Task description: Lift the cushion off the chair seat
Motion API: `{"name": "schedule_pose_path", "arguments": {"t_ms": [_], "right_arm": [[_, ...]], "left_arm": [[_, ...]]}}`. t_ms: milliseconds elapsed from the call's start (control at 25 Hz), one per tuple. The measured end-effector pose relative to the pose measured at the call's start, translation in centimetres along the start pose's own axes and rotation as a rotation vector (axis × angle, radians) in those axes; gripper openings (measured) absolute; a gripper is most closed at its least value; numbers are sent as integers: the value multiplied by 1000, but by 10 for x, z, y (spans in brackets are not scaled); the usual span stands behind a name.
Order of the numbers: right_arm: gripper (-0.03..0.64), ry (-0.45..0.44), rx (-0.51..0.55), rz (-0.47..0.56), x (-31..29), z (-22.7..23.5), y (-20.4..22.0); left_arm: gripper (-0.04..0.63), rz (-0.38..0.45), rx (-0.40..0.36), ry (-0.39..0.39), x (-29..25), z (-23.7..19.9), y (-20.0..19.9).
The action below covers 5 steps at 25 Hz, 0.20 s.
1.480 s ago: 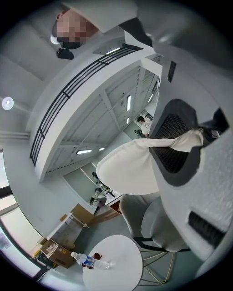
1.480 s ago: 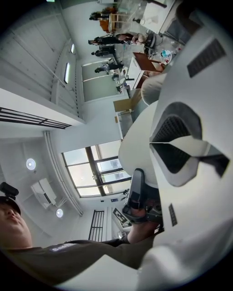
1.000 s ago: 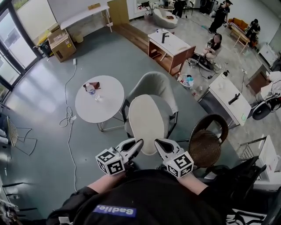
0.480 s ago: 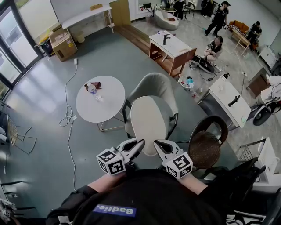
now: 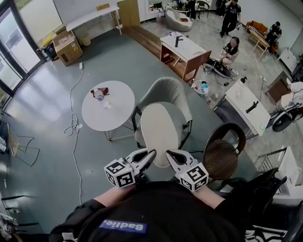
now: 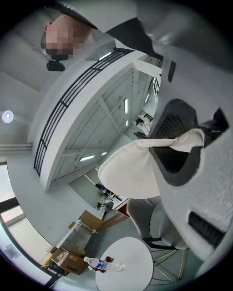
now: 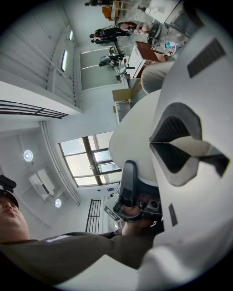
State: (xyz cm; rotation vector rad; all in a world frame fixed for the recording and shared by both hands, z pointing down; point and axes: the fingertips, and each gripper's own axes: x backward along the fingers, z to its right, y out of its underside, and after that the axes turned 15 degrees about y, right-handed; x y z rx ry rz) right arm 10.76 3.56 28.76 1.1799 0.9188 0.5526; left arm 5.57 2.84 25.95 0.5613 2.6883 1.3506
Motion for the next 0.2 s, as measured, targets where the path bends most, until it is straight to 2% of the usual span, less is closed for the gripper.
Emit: {"name": "schedule_pose_path", "arguments": {"t_ms": [200], "right_arm": [[29,-7,3,2,0,1,0]], "left_arm": [[46,-1,1,1,-3,0,0]]}}
